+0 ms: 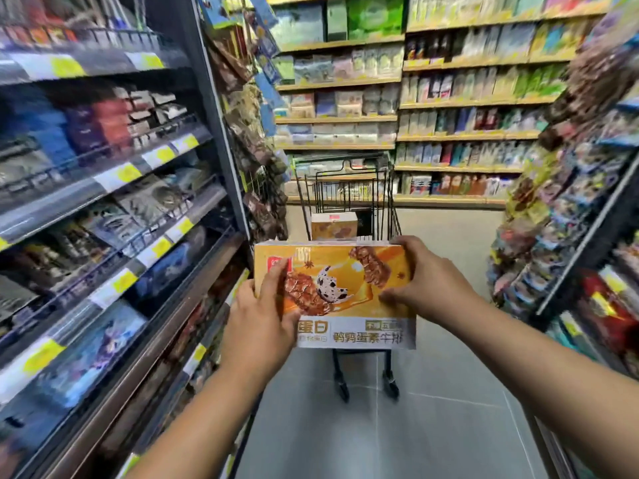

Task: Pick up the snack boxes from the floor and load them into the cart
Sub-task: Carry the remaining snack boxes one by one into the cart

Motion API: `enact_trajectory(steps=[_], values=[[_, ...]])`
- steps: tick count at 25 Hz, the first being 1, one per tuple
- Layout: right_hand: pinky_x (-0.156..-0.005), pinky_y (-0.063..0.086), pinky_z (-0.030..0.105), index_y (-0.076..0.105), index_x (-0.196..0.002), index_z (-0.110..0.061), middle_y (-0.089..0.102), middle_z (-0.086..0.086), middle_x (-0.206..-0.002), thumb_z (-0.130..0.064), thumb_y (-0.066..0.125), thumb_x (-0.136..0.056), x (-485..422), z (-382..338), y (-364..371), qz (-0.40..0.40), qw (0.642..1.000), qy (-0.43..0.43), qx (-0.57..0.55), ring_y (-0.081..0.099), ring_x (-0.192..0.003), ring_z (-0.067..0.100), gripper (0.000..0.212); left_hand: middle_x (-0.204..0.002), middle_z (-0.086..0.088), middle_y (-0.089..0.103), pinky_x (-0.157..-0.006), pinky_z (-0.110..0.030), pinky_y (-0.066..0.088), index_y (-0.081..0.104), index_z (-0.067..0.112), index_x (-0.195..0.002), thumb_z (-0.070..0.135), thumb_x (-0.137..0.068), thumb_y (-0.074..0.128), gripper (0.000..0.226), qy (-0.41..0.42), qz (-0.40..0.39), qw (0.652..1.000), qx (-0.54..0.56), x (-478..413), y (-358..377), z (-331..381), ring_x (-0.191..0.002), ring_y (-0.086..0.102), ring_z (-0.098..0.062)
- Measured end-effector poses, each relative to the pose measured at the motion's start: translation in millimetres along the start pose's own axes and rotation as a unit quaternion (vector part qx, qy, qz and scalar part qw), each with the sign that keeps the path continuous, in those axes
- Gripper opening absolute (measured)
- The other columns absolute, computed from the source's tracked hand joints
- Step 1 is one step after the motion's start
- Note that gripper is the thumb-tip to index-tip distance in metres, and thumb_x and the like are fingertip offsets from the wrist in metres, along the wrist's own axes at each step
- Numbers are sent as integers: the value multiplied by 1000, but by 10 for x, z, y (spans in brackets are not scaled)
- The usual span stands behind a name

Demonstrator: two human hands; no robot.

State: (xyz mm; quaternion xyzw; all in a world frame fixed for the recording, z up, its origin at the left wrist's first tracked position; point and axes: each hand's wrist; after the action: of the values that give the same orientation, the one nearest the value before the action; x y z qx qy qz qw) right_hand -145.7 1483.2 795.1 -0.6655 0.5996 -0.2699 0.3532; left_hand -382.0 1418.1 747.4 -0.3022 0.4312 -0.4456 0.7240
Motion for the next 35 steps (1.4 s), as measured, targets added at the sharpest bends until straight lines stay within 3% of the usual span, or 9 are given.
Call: enact_trajectory(steps=[10, 18, 21, 26, 30, 32, 35], values=[[-78, 50, 33, 36, -132, -39, 57, -4, -102, -31, 84, -66, -2575, 298, 326, -20, 1000, 9, 5, 57, -87, 22, 83, -118, -6, 43, -81, -41, 51, 16, 50, -144, 46, -81, 69, 82, -19, -10, 1000, 14, -2290, 1249, -282, -105, 54, -31], [-80, 50, 39, 36, -133, -30, 65, 10, -104, -25, 76, -73, -4517, 683, 804, 26, 996, 89, -8, 61, -94, 34, 72, -119, -7, 45, -82, -42, 50, 26, 47, -141, 39, -81, 72, 75, 10, -50, 997, 57, -4170, 2418, -551, -106, 55, -33], [-79, 51, 39, 33, -132, -29, 64, 7, -102, -28, 74, -76, -5051, 878, 1011, 3, 995, 102, -6, 62, -93, 34, 70, -115, -8, 45, -78, -40, 48, 28, 41, -139, 38, -81, 72, 73, -20, -66, 996, 56, -4587, 2907, -593, -103, 56, -34], [-80, 53, 42, 32, -133, -30, 67, 7, -104, -25, 73, -80, -6078, 1391, 1392, -50, 993, 108, -13, 64, -92, 31, 68, -121, -12, 44, -95, -40, 42, 22, 36, -136, 40, -80, 71, 74, -93, -96, 991, 30, -5199, 3805, -633, -114, 47, -33], [-81, 53, 41, 31, -134, -33, 67, 9, -110, -23, 73, -81, -6727, 1893, 1936, -78, 991, 106, -31, 65, -95, 32, 68, -125, -14, 40, -98, -41, 39, 25, 33, -134, 40, -77, 73, 75, -177, -81, 980, 50, -5536, 4584, -730, -115, 43, -36], [-84, 54, 45, 30, -130, -39, 66, 8, -113, -20, 74, -78, -6958, 2197, 2303, -70, 991, 106, -47, 64, -98, 30, 71, -126, -15, 40, -98, -42, 39, 23, 31, -132, 40, -74, 75, 79, -207, -64, 974, 66, -5611, 5031, -808, -114, 42, -37], [-89, 50, 40, 29, -129, -43, 58, 9, -124, -12, 73, -76, -7219, 2626, 2881, -35, 993, 97, -53, 58, -109, 30, 75, -135, -22, 36, -99, -47, 42, 19, 27, -127, 39, -70, 80, 84, -252, -50, 962, 98, -5652, 5701, -922, -120, 40, -42]])
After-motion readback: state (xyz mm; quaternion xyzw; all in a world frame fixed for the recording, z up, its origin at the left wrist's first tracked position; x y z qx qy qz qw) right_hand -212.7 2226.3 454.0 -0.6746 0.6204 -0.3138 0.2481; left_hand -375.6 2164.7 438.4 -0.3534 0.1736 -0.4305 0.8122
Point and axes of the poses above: each hand's wrist, its own x-axis away from the middle knuckle, its own y-axis out of the palm, z = x × y
